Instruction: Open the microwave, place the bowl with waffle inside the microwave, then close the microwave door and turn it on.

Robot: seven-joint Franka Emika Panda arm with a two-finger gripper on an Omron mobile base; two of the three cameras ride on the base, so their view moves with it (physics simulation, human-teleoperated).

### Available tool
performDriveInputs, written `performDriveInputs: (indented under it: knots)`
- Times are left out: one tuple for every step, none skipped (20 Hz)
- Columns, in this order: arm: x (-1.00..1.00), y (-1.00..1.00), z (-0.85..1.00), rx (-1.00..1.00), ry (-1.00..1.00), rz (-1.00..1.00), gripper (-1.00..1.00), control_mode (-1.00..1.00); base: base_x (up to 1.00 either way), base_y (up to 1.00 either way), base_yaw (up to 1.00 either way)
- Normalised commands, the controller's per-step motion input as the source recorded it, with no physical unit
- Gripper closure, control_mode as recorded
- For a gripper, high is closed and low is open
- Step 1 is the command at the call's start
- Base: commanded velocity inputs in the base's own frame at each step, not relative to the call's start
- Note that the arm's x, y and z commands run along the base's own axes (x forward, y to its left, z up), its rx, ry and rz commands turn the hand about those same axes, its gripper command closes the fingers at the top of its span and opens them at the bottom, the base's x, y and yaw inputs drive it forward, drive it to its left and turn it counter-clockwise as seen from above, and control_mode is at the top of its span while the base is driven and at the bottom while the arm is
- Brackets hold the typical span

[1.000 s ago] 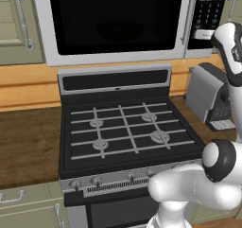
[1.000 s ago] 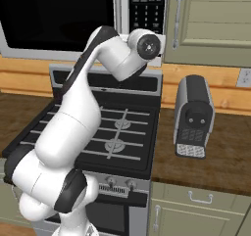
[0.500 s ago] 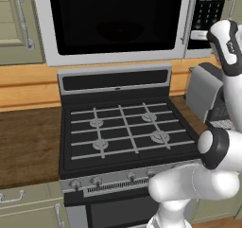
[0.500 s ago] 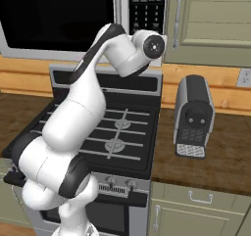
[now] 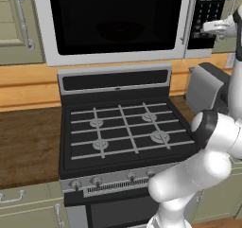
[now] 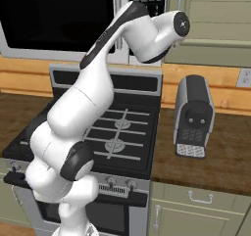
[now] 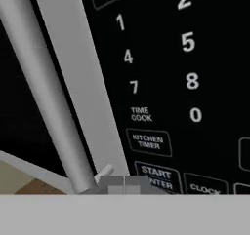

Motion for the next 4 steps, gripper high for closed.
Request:
performDriveInputs:
  knots:
    - [-0.6, 0.99, 0.0, 0.0, -0.09, 0.0, 1.0, -1.0, 0.0, 0.0, 0.0]
    - [-0.62, 1.0, 0.0, 0.0, -0.13, 0.0, 1.0, -1.0, 0.0, 0.0, 0.0]
    - [-0.56, 1.0, 0.0, 0.0, -0.12, 0.0, 1.0, -1.0, 0.0, 0.0, 0.0]
    - [-0.48, 1.0, 0.0, 0.0, -0.14, 0.0, 1.0, -1.0, 0.0, 0.0, 0.0]
